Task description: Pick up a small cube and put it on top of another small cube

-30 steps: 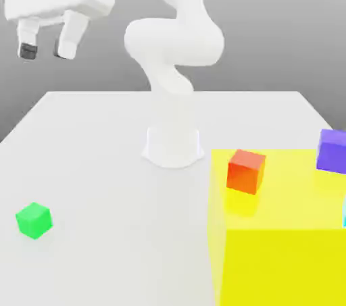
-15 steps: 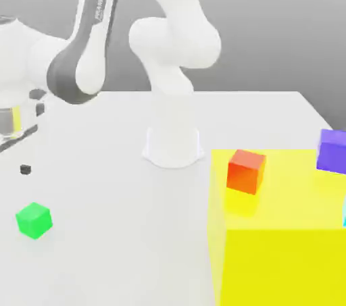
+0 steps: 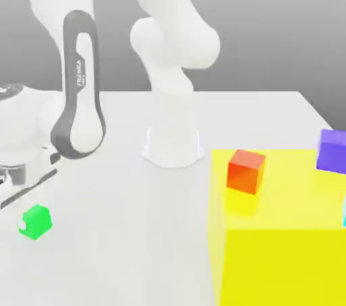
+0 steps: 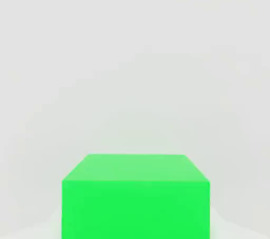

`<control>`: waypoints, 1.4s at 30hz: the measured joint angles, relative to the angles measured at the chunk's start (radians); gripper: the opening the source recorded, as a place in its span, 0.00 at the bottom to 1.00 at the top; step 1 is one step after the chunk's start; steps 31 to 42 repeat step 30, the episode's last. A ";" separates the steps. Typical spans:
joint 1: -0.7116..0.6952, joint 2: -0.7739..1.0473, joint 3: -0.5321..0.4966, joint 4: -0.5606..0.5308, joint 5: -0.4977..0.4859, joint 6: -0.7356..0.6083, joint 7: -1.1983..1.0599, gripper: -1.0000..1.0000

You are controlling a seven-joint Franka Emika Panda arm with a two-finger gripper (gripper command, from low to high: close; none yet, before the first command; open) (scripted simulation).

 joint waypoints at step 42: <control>0.605 -0.619 0.405 0.129 0.030 -0.734 0.090 1.00</control>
